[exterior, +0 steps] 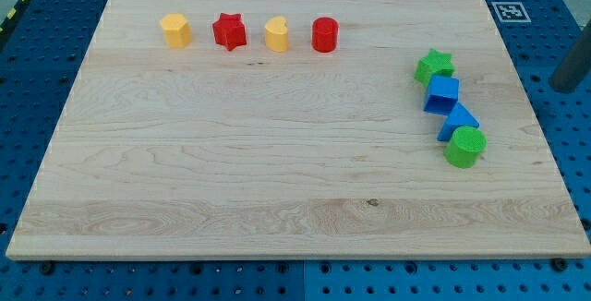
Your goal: Separate the blue cube and the green star
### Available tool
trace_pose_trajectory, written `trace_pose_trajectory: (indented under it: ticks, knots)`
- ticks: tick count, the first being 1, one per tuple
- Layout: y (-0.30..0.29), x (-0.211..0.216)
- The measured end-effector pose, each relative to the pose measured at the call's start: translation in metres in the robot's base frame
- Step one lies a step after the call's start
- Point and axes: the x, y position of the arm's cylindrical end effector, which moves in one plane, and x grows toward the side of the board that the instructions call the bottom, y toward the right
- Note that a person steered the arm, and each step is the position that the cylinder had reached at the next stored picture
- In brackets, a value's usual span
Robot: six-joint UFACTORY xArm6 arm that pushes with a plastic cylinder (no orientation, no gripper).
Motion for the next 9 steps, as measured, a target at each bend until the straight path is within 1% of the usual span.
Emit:
trace_pose_trajectory:
  ticks: [2,4,5,6,7,8,9]
  knots:
    - [-0.001,0.006]
    - [-0.043,0.007]
    - [-0.043,0.007]
    - [-0.063,0.012]
    - [-0.065,0.013]
    - [-0.061,0.008]
    - [-0.059,-0.036]
